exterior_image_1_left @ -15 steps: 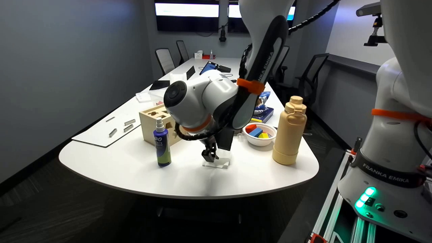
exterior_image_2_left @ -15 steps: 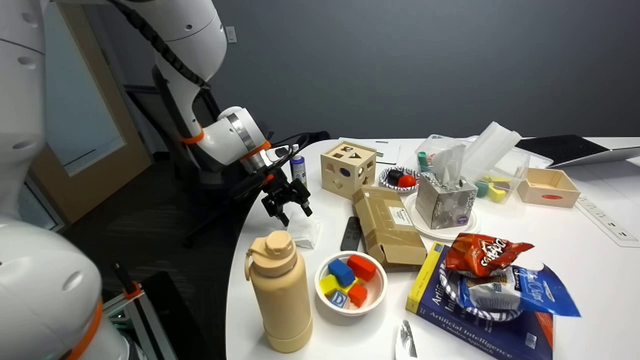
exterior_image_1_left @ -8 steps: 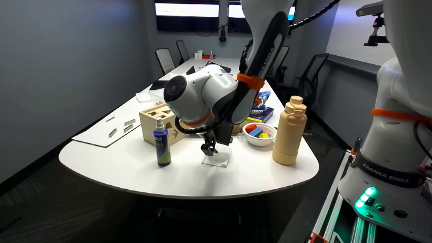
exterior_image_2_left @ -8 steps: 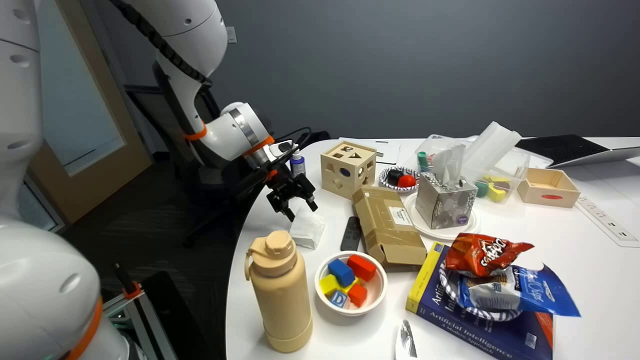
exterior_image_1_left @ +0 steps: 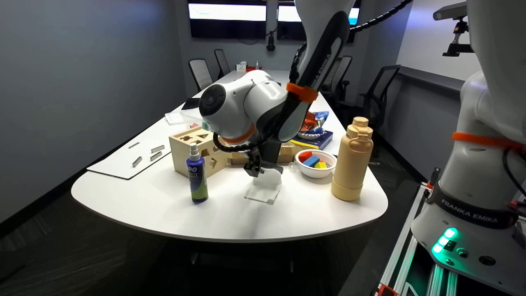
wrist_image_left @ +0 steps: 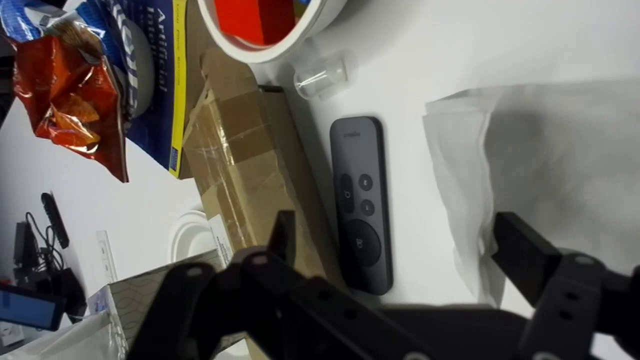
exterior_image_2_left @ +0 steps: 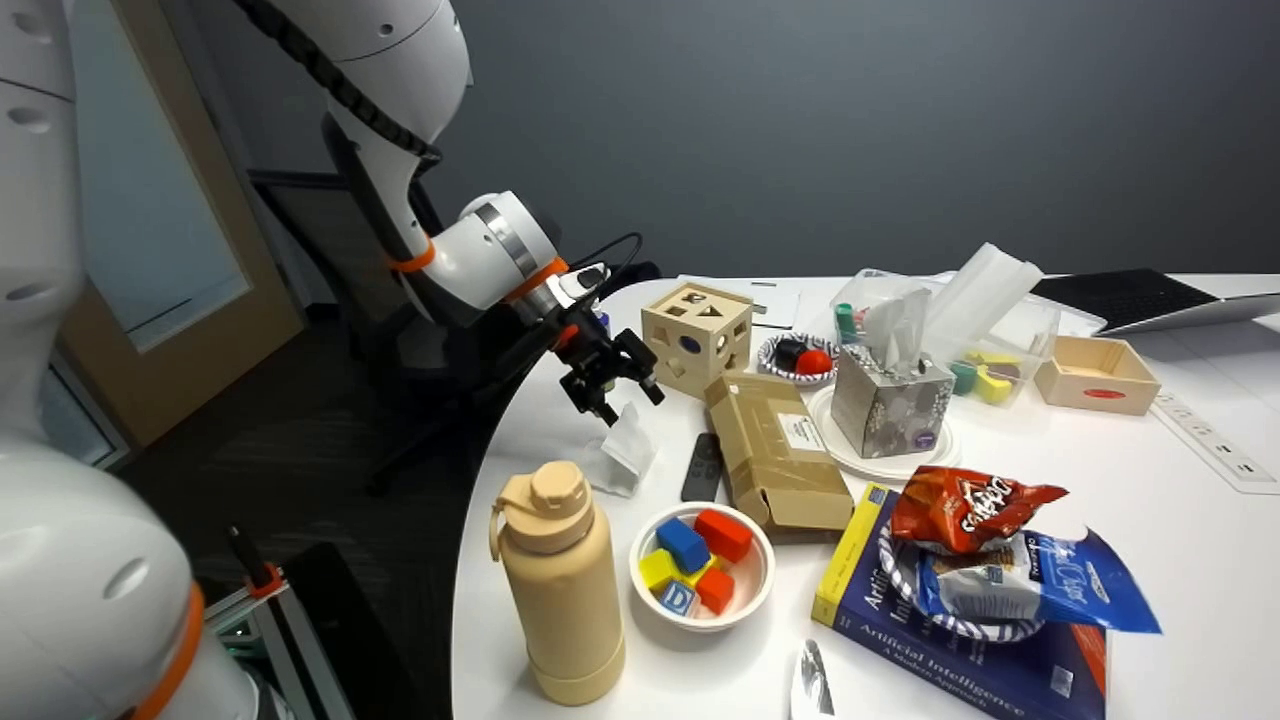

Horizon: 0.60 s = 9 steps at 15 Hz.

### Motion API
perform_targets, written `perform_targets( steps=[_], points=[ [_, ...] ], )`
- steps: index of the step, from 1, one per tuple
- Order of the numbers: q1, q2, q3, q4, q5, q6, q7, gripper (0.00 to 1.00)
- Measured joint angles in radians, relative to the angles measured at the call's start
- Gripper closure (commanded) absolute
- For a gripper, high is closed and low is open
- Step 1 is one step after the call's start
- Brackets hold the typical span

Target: Unfold the white napkin once.

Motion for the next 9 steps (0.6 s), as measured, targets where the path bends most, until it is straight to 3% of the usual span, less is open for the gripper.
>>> perform_targets(
  steps=[9],
  points=[
    [-0.110,-0.046,-0.007,-0.018,-0.025,0.053,-0.002,0.00]
  ],
)
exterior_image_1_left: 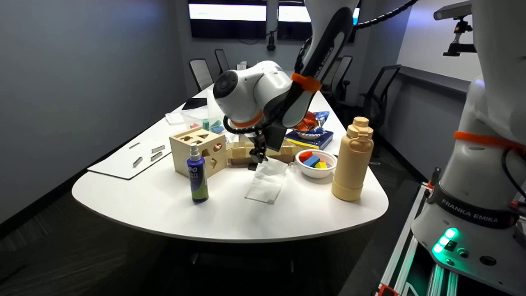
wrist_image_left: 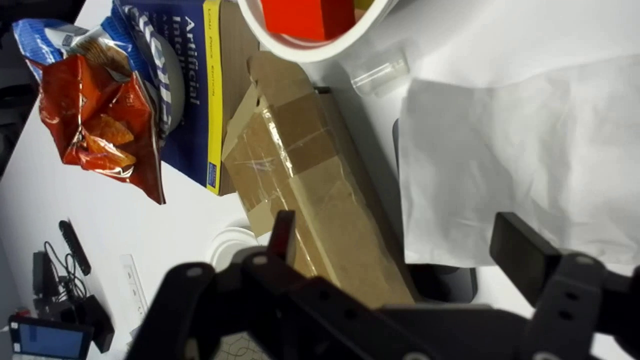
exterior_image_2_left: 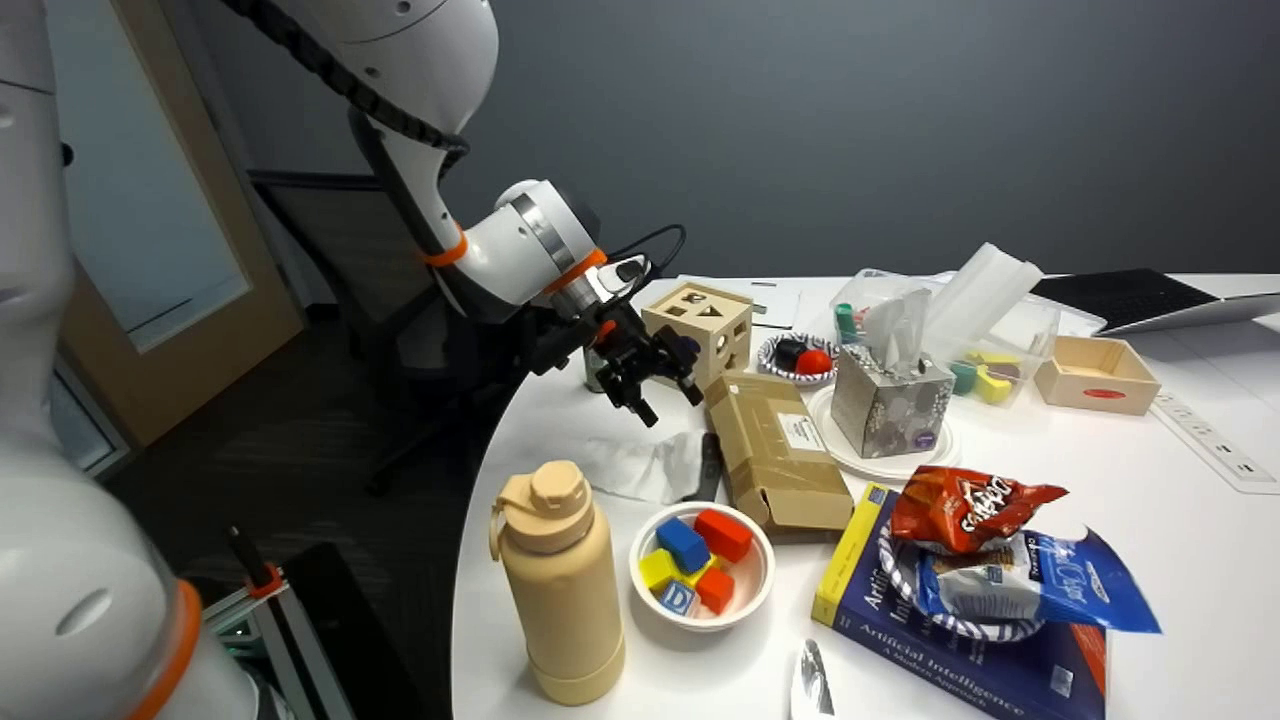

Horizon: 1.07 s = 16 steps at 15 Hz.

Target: Unfold the white napkin once.

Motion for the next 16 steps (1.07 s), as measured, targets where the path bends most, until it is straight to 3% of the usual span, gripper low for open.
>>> perform_targets(
  steps=[4,9,13,16],
  points=[
    [-0.082,-0.076,0.002,-0.100,0.158,0.137,-0.094,0.00],
    [-0.174,-0.144,-0.002,-0.237,0.473,0.312,-0.381,0.00],
    [-0.198,-0.180,0.012,-0.281,0.754,0.343,-0.643,0.00],
    [-0.193,-0.218,0.020,-0.284,0.863,0.329,-0.747,0.00]
  ],
)
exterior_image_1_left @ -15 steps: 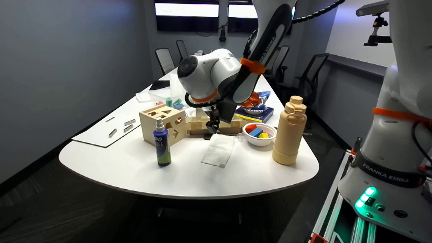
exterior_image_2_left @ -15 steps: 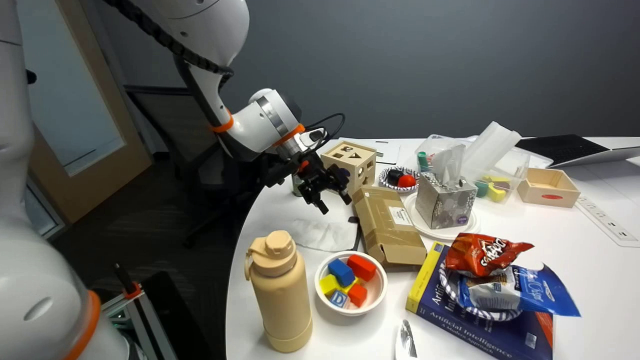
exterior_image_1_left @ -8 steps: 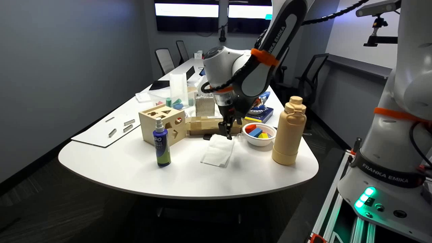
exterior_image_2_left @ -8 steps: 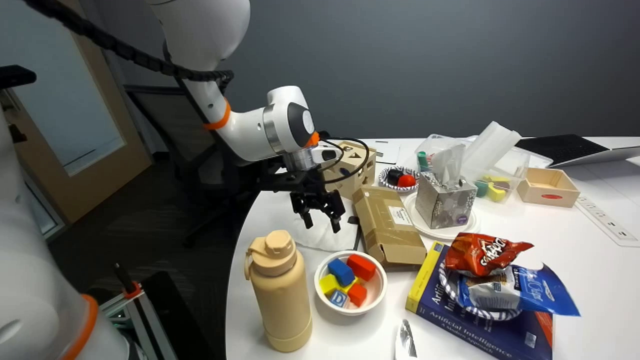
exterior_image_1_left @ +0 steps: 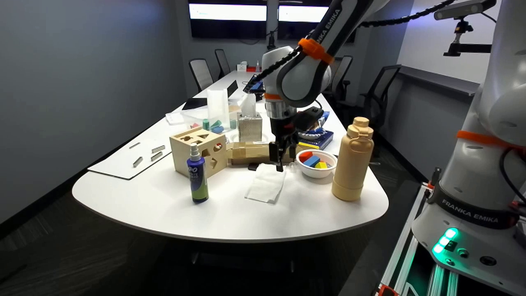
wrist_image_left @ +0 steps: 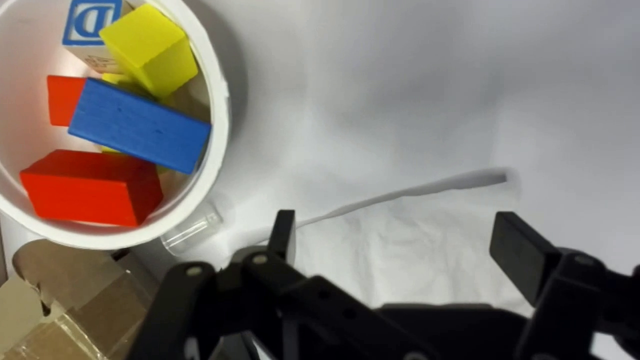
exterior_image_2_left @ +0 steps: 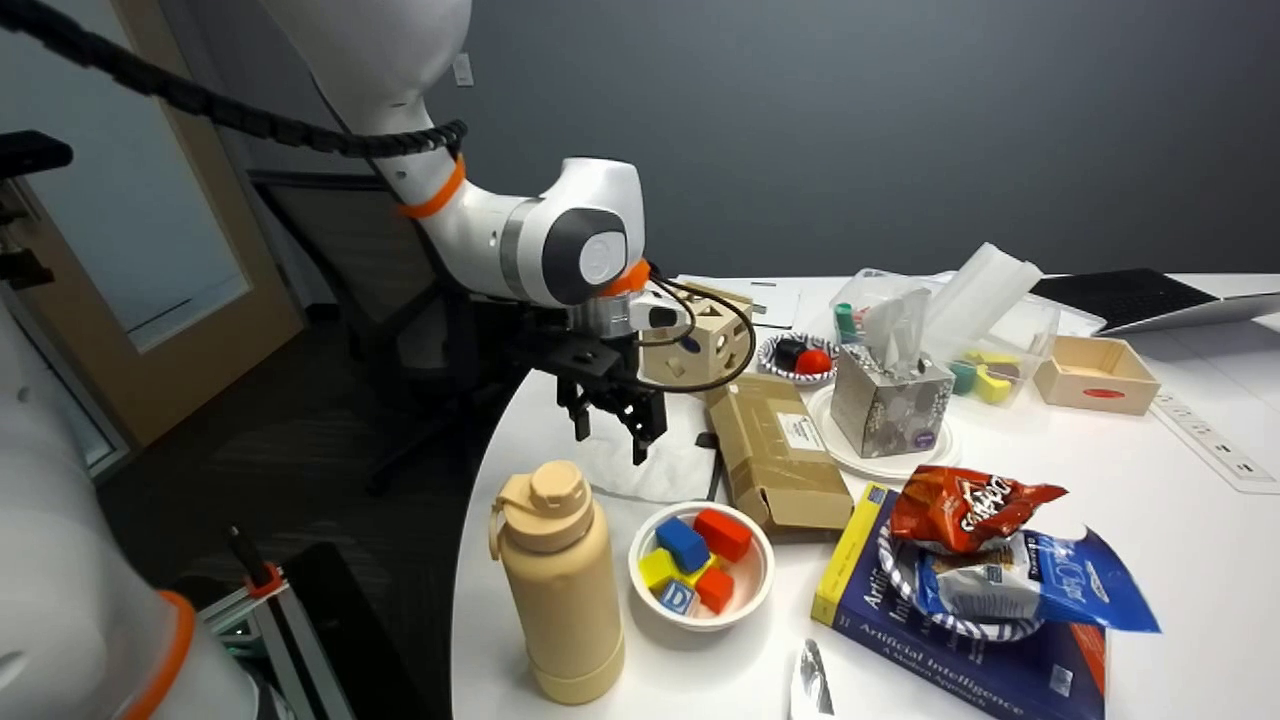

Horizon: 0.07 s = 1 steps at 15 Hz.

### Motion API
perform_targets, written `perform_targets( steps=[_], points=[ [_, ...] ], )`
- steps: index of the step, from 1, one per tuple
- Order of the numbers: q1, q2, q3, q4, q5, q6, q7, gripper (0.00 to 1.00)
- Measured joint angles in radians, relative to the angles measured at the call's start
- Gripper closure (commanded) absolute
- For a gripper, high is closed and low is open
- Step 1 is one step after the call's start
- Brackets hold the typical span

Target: Unfold the white napkin once.

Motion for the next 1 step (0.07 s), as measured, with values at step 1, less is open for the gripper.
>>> perform_targets(
  steps=[1],
  points=[
    [0.002,-0.013,0.002,0.000,0.017,-0.012,-0.017,0.00]
  ],
)
